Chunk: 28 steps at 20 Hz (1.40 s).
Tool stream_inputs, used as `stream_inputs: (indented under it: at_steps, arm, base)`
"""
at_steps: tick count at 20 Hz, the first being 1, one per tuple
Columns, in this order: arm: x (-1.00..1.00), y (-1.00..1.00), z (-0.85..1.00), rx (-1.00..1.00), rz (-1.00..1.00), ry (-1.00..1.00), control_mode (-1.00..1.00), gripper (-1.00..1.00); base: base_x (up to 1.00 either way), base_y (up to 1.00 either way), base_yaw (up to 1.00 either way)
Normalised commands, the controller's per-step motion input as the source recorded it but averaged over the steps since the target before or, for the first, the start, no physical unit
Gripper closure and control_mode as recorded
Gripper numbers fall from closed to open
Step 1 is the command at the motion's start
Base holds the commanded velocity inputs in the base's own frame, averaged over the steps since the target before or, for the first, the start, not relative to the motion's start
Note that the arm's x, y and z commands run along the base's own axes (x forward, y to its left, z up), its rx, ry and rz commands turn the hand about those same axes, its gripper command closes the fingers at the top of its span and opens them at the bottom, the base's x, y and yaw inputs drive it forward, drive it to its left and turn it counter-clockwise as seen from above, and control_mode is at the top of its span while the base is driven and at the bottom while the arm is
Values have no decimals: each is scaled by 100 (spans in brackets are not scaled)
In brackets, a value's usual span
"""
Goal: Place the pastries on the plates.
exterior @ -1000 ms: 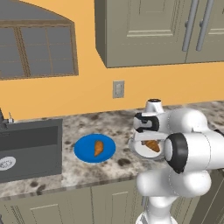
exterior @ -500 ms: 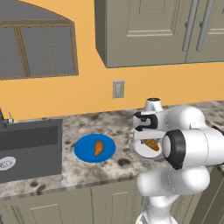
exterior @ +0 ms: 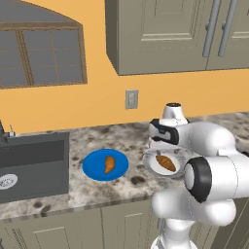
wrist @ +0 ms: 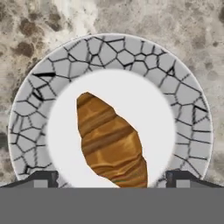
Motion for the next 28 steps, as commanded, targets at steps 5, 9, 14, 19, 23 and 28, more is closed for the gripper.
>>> stream_inputs:
  at_steps: [5, 9, 14, 19, 23, 28]
  arm:
    - [-53, 0, 64, 0, 0, -13, -100, -100]
    - [-67, 0, 63, 0, 0, -17, -100, -100]
    - [-73, 0, 77, 0, 0, -21, -100, -100]
    - [-68, 0, 92, 0, 0, -28, -100, -100]
    - [-64, 6, 98, 0, 0, -25, -100, -100]
    - [-64, 7, 98, 0, -1, -26, -100, -100]
  base:
    - [0, 0, 0]
    - [0, 0, 0]
    - [0, 0, 0]
    - [0, 0, 0]
    - [0, 0, 0]
    - [0, 0, 0]
